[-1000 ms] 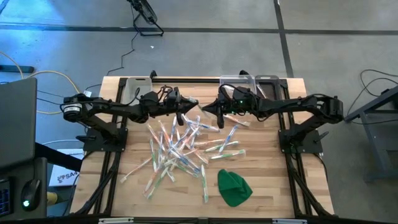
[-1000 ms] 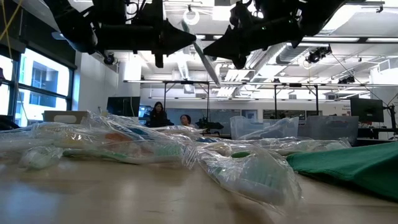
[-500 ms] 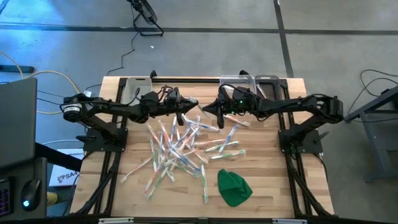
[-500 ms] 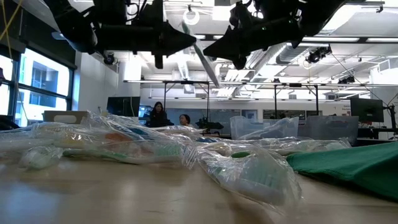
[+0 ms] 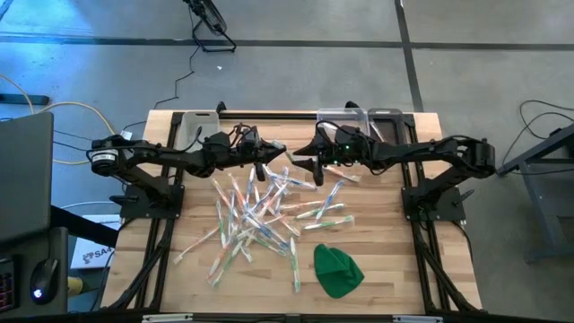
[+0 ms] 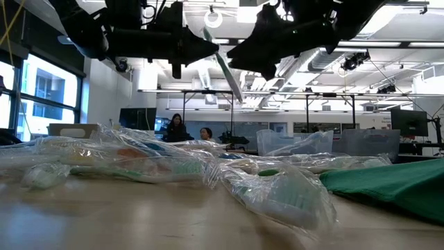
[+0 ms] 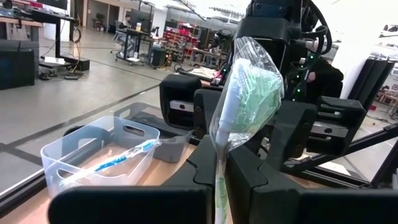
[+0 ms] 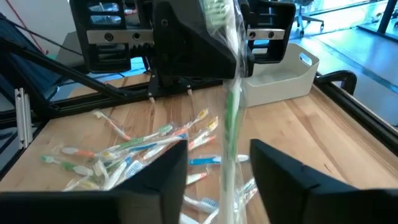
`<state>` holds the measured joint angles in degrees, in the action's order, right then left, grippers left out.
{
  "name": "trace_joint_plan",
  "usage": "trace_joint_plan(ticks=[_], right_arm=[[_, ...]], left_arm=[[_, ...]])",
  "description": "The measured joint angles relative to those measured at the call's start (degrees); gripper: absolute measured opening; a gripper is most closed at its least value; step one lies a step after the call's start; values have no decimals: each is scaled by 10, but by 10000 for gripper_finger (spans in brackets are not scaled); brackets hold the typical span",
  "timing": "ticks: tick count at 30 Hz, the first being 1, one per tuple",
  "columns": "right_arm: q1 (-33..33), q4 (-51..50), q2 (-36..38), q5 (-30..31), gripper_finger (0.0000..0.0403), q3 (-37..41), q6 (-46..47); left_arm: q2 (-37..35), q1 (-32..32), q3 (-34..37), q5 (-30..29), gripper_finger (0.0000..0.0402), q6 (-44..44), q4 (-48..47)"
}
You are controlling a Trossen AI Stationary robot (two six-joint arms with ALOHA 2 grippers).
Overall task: Pick & Place Toothbrushes
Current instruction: Put the green toothbrush into the gray bin
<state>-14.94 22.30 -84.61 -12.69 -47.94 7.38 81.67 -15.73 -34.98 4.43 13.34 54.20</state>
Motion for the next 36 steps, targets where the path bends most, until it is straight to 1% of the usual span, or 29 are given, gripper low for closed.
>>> trace_joint_plan(ticks=[3, 5, 10, 16, 19, 22, 25, 31, 36], right_arm=[[-2, -26, 14, -18, 200, 0, -1], [-5, -51, 29, -24, 210, 0, -5], [-12, -120, 78, -17, 215, 0, -20], [-20, -200, 135, 24, 215, 0, -42], [-21, -236, 152, 48, 215, 0, -42], [-21, -252, 153, 75, 215, 0, -43], [-24, -255, 147, 96, 215, 0, -42], [-24, -255, 140, 124, 215, 0, -41], [-24, -255, 140, 126, 215, 0, -30]], left_arm=[[0, 0, 0, 0, 6, 0, 0], [0, 0, 0, 0, 6, 0, 0], [-2, 0, 0, 0, 6, -2, -6], [-32, -9, 0, 4, 6, -16, -26], [-59, -22, 0, 6, 6, -20, -66], [-93, -36, 0, 6, 6, -21, -119], [-127, -52, 0, 6, 6, 0, -179], [-208, -77, 0, 9, 6, 28, -287], [-284, -103, 0, 7, 6, 55, -379]])
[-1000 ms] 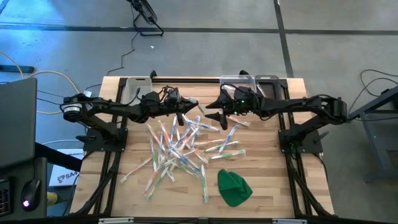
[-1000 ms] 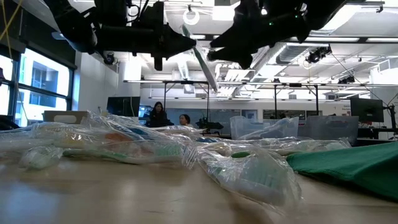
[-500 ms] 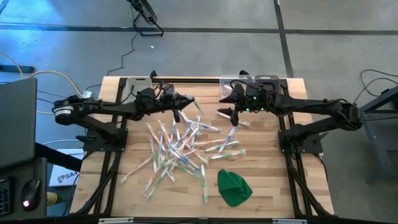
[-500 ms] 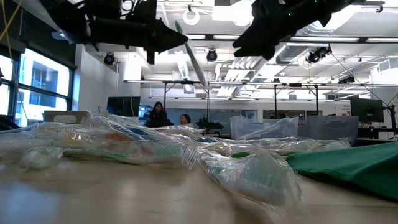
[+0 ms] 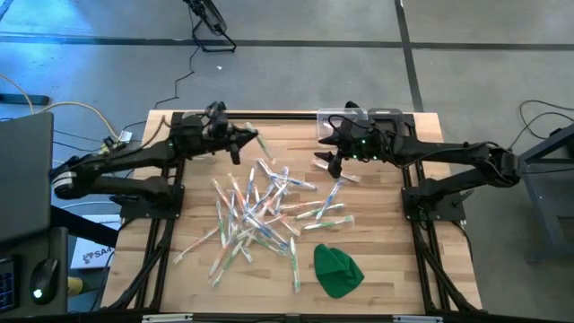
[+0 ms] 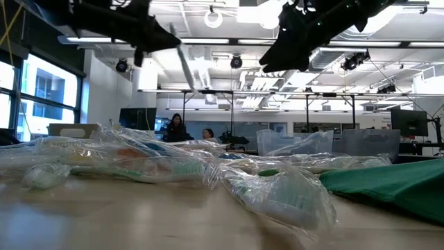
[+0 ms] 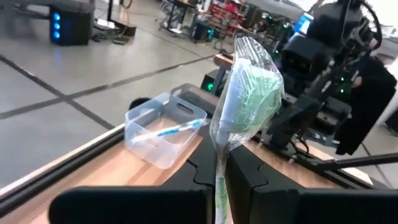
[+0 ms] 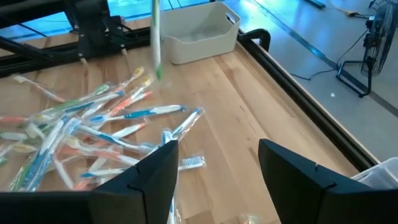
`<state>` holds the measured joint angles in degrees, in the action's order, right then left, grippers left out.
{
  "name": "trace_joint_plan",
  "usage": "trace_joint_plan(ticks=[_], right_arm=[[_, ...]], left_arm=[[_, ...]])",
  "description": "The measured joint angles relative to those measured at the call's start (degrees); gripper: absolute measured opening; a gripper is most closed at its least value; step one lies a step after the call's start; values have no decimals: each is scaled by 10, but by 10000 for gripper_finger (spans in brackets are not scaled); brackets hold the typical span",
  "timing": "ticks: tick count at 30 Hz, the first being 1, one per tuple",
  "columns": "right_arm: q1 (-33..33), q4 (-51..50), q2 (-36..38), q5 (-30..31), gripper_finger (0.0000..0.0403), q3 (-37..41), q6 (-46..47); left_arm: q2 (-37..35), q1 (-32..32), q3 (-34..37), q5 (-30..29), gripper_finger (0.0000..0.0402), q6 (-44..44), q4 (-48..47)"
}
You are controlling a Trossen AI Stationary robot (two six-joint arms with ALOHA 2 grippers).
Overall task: Pick & Place Toothbrushes
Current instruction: Put the green toothbrush into the gray bin
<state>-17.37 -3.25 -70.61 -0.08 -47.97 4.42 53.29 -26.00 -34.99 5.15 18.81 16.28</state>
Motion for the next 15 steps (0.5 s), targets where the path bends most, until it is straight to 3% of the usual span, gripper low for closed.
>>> trace_joint_plan(ticks=[6, 15], right_arm=[[0, -1, 0, 0, 215, 0, 0], [0, -3, 0, 2, 215, 0, 0]], left_arm=[[-109, -36, 0, -54, 6, 18, -129], [-201, -79, 0, -284, 6, 41, -307]])
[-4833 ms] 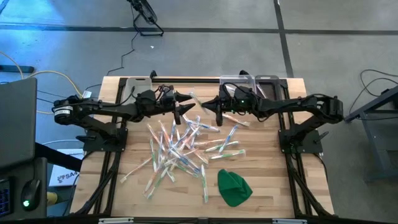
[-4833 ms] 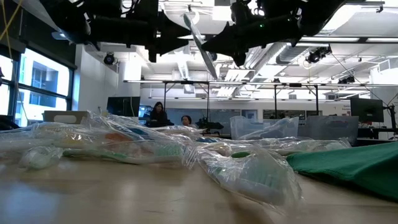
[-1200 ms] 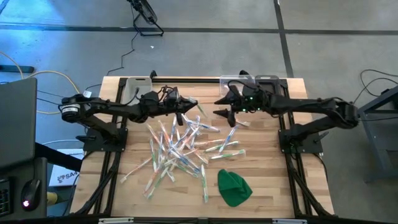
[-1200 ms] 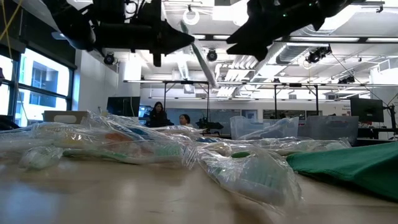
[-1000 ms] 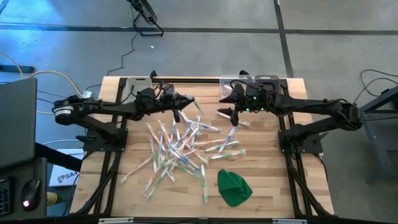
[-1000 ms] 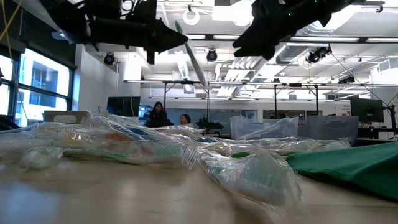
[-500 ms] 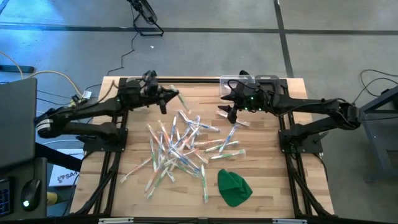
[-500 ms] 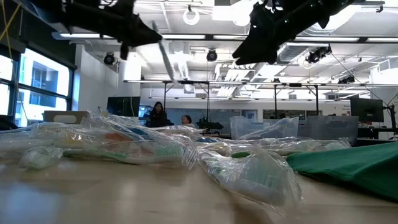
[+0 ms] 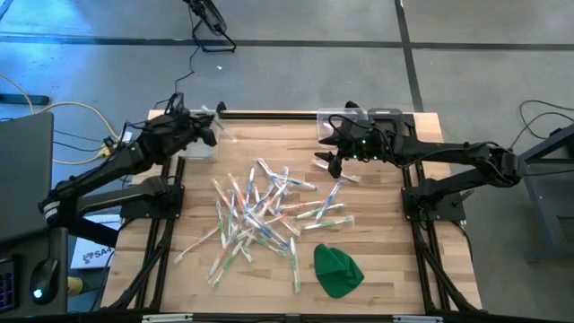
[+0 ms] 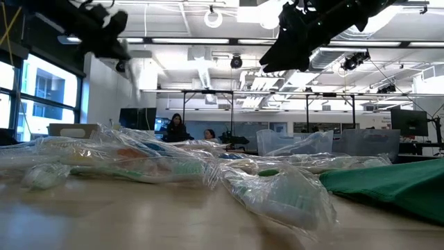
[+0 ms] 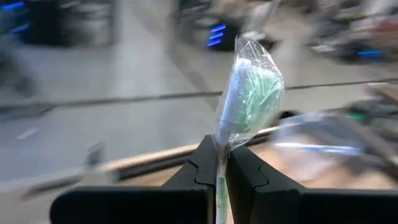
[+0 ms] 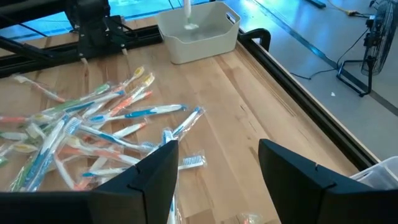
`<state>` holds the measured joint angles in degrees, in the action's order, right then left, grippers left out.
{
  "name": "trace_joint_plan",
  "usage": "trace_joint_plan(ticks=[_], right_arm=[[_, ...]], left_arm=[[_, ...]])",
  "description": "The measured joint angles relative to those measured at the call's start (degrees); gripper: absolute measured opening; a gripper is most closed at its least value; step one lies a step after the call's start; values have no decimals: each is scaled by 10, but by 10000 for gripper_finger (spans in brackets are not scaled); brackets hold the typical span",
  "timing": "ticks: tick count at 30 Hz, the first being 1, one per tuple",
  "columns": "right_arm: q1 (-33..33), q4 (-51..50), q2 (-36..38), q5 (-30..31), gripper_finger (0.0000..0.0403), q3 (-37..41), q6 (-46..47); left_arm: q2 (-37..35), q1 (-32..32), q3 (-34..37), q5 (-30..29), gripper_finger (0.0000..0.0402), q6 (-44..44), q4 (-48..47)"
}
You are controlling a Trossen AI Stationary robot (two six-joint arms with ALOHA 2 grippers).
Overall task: Pick & Place Toothbrushes
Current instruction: Put the green toothbrush into the gray bin
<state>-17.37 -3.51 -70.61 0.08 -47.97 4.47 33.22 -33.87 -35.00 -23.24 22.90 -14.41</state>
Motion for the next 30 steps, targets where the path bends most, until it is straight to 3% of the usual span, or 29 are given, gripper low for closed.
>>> trace_joint_plan(ticks=[5, 9, 14, 19, 30], right_arm=[[0, -1, 0, 0, 215, 0, 0], [0, -1, 0, 0, 215, 0, 0], [0, -7, 0, 0, 215, 0, 0], [0, -7, 0, 0, 215, 0, 5], [0, -13, -1, 0, 215, 0, 5]], left_arm=[[13, -22, 0, -93, 6, 69, -92], [36, -44, 0, -150, 6, 88, -114], [66, -74, 0, -150, 6, 105, -125], [104, -94, 0, -113, 6, 160, -172], [178, -97, 0, -102, 18, 208, -199]])
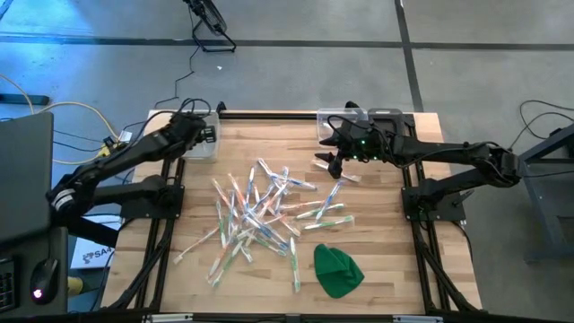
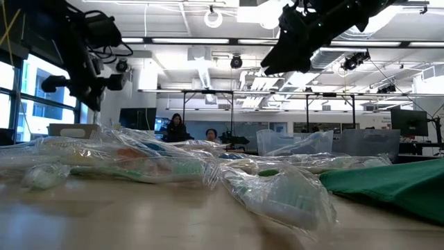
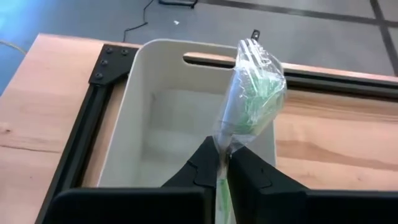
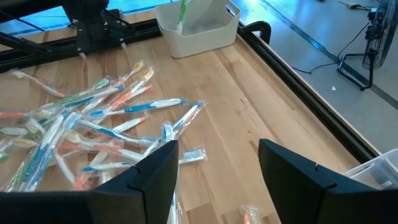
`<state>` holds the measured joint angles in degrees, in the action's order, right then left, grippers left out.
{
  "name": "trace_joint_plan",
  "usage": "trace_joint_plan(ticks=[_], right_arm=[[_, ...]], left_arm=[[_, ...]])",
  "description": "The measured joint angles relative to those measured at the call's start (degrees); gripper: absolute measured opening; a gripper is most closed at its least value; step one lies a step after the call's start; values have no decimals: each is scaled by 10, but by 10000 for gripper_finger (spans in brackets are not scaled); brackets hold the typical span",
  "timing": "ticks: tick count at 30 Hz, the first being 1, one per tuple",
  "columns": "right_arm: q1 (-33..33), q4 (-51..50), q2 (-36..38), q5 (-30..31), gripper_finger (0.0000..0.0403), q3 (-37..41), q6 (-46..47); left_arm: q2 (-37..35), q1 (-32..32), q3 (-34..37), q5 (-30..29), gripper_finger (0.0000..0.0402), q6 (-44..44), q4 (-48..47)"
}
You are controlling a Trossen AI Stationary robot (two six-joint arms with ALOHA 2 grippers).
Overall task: Pick & Place Toothbrushes
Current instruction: Put the green toothbrush into the gray bin, then put the blue toothbrush into the transparent bin
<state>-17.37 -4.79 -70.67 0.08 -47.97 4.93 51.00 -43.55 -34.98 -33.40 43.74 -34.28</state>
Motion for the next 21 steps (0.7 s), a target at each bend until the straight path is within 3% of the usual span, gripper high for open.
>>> trace_joint_plan(ticks=[7, 13, 17, 21], right_arm=[[0, -3, 0, 0, 215, 0, 0], [0, -10, 0, 0, 215, 0, 0], [0, -11, 0, 0, 215, 0, 0], [0, -12, 0, 0, 215, 0, -2]], left_arm=[[32, 0, 0, -12, 98, 1, 3], [41, 0, 0, -78, 165, -9, 33], [40, 0, 0, -86, 184, -56, 96], [40, 0, 0, -36, 185, -103, 180]])
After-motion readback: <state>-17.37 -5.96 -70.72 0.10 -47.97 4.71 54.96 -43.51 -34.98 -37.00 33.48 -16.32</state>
